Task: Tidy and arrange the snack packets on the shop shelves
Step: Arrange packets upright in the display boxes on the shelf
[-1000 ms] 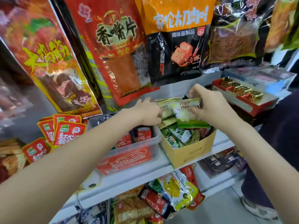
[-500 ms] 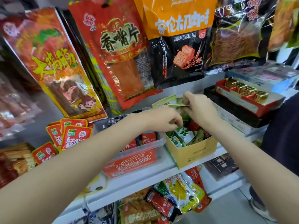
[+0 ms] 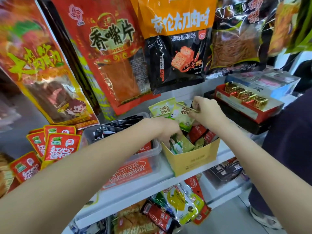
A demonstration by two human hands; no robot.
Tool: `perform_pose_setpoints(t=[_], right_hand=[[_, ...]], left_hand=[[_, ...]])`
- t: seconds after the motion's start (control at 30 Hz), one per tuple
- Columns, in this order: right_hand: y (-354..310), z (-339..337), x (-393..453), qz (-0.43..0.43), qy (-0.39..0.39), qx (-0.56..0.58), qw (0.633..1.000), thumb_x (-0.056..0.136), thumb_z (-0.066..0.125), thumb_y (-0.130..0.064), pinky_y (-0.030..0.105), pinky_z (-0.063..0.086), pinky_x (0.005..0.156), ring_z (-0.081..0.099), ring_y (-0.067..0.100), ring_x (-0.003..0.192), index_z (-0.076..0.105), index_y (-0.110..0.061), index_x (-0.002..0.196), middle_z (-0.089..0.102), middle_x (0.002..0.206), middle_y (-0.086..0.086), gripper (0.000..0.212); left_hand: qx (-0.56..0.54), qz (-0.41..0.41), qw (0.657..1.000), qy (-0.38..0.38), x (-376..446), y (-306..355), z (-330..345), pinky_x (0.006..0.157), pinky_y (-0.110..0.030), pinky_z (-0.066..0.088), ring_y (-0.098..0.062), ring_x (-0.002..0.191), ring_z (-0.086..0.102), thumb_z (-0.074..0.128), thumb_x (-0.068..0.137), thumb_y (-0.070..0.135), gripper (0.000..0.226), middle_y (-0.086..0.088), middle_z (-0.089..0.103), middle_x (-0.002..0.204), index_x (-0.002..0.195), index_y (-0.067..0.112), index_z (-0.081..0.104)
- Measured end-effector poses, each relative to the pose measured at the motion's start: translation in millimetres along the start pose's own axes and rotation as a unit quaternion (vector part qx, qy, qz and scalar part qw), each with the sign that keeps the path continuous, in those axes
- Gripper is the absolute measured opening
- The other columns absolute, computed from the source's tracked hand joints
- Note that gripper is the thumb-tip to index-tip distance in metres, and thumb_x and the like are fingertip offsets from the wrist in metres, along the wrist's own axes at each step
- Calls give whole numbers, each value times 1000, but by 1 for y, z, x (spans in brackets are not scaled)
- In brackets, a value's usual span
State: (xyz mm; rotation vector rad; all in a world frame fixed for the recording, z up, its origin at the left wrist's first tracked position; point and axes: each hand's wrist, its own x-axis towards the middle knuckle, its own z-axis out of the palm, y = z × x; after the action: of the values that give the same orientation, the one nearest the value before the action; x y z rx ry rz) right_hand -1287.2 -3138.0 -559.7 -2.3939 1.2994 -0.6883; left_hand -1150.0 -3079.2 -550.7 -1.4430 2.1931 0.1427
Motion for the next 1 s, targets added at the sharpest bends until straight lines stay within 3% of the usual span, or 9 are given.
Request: perform_pose_setpoints(t=[0.17, 0.37, 0.43, 0.5, 0.57, 0.67, 0.77, 0.87, 1.0], right_hand=[[5, -9, -6, -4, 24, 79, 997, 81, 64, -5, 12, 34, 42, 47, 1, 47, 44, -7, 77, 48, 61, -3, 20], [-8, -12, -8, -24, -103, 113, 988, 82, 65, -4, 27, 54, 64, 70, 26, 68, 47, -17, 70, 67, 74, 9, 26], [-19, -11, -7, -52, -126, 29, 990, 80, 67, -5, 23, 47, 74, 66, 28, 91, 62, -12, 91, 68, 94, 9, 14], [-29, -13, -9, -63, -156, -26, 985, 85, 62, -7, 26, 39, 80, 57, 28, 99, 50, -15, 131, 59, 111, 10, 49], [-38, -18, -18, -52, -98, -8, 994, 89, 53, -3, 29, 37, 78, 53, 28, 94, 32, -18, 143, 54, 107, 12, 60], [-58, -29, -49, -54, 59, 122, 989, 93, 50, -11, 28, 43, 83, 63, 24, 94, 53, -11, 125, 64, 111, 9, 32], [-96, -28, -97, -116, -70, 247, 959, 87, 57, -36, 15, 45, 81, 63, 8, 94, 62, -20, 105, 65, 103, -6, 25], [-127, 7, -146, -143, -253, 283, 914, 71, 66, -56, 23, 45, 95, 54, 1, 113, 54, -30, 121, 58, 122, -15, 58], [-141, 67, -196, -117, -294, 282, 906, 80, 70, -31, 31, 43, 100, 52, 4, 116, 50, -28, 127, 56, 127, -13, 50]], left_hand=[[-114, 29, 969, 219, -33, -8, -8, 77, -34, 41, -18, 97, 46, 71, 77, 32, 31, 0, 50, 100, 95, 15, 52], [-387, -121, 821, 401, -105, -13, -2, 63, -18, 38, -8, 75, 54, 70, 78, 34, 26, 8, 60, 83, 92, 17, 57], [-448, -167, 756, 446, -122, -10, 6, 72, -14, 42, -5, 86, 57, 71, 78, 33, 32, 11, 63, 94, 103, 18, 60], [-499, -196, 697, 477, -138, -5, 13, 69, -8, 43, 3, 81, 57, 69, 80, 29, 26, 14, 63, 93, 103, 22, 60], [-534, -222, 655, 486, -154, 1, 18, 67, -14, 46, 0, 79, 59, 68, 81, 29, 21, 13, 64, 89, 99, 22, 61], [-558, -240, 635, 477, -178, 13, 31, 70, -24, 47, -9, 85, 61, 70, 78, 35, 27, 14, 64, 90, 100, 25, 58], [-572, -223, 649, 450, -205, 40, 43, 68, -15, 47, 8, 77, 62, 72, 76, 34, 27, 23, 65, 87, 98, 31, 57], [-572, -211, 681, 406, -228, 68, 69, 59, -17, 48, 3, 67, 61, 72, 75, 33, 27, 17, 64, 81, 98, 28, 58], [-678, -243, 626, 298, -254, 89, 141, 65, -18, 51, -9, 90, 65, 67, 75, 38, 38, 11, 64, 99, 108, 25, 53]])
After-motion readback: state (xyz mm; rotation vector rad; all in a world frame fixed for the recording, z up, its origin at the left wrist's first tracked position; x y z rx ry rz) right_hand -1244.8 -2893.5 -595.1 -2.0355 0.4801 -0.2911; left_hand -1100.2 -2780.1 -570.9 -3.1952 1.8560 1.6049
